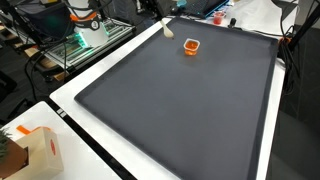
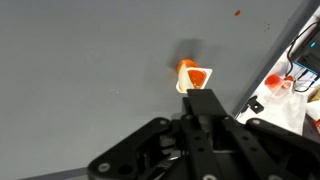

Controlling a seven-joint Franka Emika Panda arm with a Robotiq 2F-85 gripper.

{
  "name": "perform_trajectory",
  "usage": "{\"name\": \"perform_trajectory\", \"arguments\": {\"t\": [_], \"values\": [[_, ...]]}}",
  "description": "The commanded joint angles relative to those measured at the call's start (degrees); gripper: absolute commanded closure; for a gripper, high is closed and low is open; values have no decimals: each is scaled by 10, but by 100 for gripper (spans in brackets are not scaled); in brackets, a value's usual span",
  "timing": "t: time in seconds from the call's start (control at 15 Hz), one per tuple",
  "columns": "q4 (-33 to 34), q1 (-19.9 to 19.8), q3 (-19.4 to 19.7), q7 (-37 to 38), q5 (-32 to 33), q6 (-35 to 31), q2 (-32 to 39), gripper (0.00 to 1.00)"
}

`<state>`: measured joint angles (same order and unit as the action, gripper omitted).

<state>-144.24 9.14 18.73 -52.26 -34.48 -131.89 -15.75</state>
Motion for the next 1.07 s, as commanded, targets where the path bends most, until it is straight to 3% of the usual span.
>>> {"name": "perform_trajectory", "arguments": {"t": [0.0, 0.47, 1.0], "values": [[49, -20, -23, -47, -66, 13, 82, 97], [121, -83, -80, -94, -144, 39, 190, 97], [171, -142, -117, -90, -162, 76, 260, 97]]}}
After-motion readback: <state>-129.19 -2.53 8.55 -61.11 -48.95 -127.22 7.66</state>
